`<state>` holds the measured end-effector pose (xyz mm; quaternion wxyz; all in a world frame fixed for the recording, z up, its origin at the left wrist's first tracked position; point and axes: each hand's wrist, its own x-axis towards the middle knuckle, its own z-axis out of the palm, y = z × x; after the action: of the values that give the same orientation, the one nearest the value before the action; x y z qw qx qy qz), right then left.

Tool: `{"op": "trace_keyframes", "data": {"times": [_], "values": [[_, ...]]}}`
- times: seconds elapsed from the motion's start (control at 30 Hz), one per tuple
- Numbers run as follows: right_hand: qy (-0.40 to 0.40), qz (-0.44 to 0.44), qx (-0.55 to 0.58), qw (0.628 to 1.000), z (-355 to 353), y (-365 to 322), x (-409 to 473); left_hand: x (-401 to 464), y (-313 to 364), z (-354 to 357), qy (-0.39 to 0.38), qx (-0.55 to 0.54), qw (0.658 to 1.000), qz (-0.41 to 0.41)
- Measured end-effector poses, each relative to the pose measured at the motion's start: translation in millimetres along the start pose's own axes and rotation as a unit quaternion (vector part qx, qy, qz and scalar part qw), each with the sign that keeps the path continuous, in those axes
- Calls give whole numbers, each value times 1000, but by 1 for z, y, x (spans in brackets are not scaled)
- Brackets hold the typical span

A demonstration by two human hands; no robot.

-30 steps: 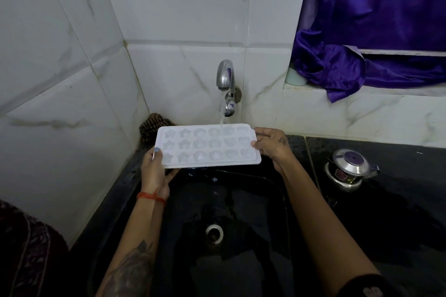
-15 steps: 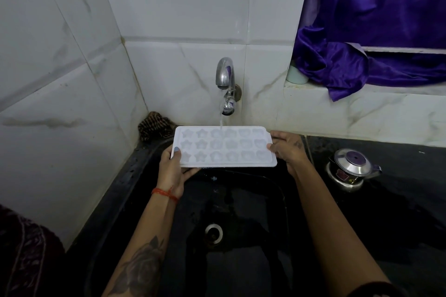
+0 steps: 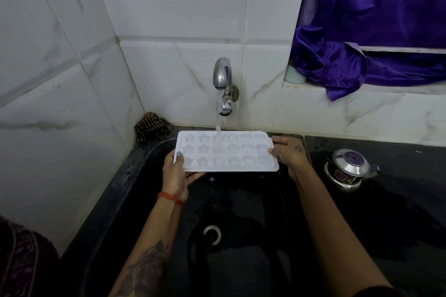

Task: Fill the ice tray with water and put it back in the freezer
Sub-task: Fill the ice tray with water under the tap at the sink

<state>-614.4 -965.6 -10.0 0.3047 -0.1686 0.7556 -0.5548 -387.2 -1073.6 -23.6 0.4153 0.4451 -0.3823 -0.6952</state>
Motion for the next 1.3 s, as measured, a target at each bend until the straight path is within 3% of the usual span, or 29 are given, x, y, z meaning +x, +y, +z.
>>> {"op": "trace_keyframes", "data": {"times": [0.23,0.4,0.63,0.97,1.3], "values": [[-2,-20,-3,1000,17,-5,-7,0,-1,-15,27,-11,1000,4],[12,-36,-66,997,31,-10,-5,-1,-2,-21,47,-27,999,3],[67,-95,-116,986,51,-30,0,0,-6,-23,55,-32,998,0],[0,-124,-182,976,101,-80,25,4,-17,-12,54,-42,997,-19],[15,-108,-200,974,125,-87,50,6,-28,-4,48,-27,998,-22]]}}
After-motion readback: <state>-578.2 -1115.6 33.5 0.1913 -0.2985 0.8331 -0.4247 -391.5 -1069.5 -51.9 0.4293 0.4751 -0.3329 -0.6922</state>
